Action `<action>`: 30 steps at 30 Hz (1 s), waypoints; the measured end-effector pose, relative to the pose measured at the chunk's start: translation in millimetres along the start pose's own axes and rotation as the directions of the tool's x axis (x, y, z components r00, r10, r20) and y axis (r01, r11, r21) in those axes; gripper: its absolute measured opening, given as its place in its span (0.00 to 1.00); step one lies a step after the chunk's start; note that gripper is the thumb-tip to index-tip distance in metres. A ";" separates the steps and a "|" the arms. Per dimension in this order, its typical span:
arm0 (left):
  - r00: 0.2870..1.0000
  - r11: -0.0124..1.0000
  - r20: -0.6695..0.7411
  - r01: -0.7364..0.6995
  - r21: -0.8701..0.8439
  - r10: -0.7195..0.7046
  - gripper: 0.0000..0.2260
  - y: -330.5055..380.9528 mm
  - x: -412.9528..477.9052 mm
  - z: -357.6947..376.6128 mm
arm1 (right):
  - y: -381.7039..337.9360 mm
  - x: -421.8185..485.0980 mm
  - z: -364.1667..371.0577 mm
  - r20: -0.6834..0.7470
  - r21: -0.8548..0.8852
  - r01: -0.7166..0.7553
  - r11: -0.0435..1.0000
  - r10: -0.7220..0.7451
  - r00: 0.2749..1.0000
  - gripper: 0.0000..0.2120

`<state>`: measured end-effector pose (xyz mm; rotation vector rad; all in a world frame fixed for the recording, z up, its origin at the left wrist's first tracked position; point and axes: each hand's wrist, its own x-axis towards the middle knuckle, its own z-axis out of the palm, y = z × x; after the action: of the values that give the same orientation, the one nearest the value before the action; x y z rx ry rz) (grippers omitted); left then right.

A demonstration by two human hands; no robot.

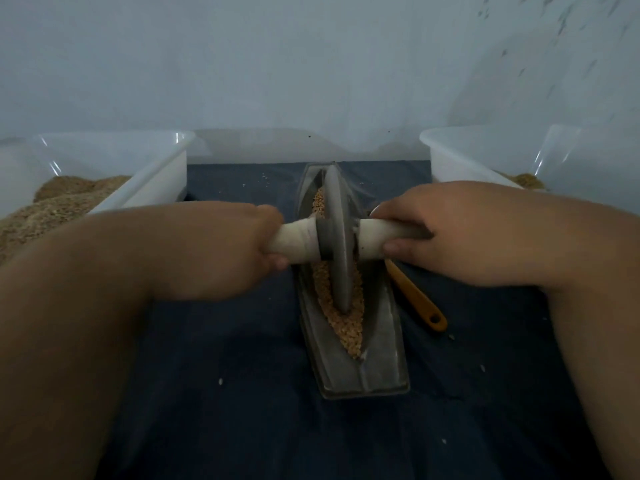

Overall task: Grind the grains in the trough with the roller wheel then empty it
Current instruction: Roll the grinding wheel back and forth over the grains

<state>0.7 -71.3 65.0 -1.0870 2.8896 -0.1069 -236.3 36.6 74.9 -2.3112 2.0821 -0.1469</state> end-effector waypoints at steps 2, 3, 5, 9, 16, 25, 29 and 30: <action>0.996 0.996 0.088 0.010 -0.087 -0.002 0.17 1.8 -7.8 -9.3 | 1.6 -5.9 -9.1 0.057 0.021 0.007 1.000 -0.009 0.998 0.25; 0.994 0.991 0.113 0.013 -0.130 0.002 0.17 1.6 -9.6 -11.5 | 2.5 -6.9 -11.5 0.071 0.034 0.007 0.999 -0.010 0.997 0.25; 0.994 0.988 0.109 0.007 -0.154 0.010 0.14 -1.4 -6.7 -10.7 | 6.5 -3.4 -9.6 0.071 0.066 0.005 0.998 -0.010 0.997 0.23; 0.988 0.999 -0.155 0.000 -0.055 -0.008 0.13 -9.6 18.2 12.1 | 15.9 20.4 19.6 -0.121 0.082 -0.031 0.996 0.040 0.992 0.14; 0.810 0.988 -0.567 0.150 -0.047 -0.150 0.19 -11.8 56.3 56.5 | 20.0 56.1 54.3 -0.518 -0.120 -0.128 0.984 0.048 0.854 0.22; 0.950 1.000 -0.312 0.022 -0.002 -0.022 0.14 -6.7 27.1 24.3 | 12.1 25.4 21.7 -0.211 -0.017 -0.079 0.997 0.074 0.975 0.18; 0.997 0.992 -0.051 -0.056 -0.117 0.050 0.11 -1.6 2.4 0.7 | 6.1 -2.9 -6.0 0.015 -0.054 -0.010 0.999 0.011 1.000 0.24; 0.998 0.988 -0.006 -0.055 -0.143 0.055 0.12 -1.6 -1.9 -4.2 | 3.8 -8.0 -10.7 0.042 -0.074 -0.002 0.997 0.005 0.999 0.24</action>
<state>2.9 -71.0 69.4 -1.0258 2.9655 0.1028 -241.8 44.6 84.8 -2.3290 2.1065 -0.0209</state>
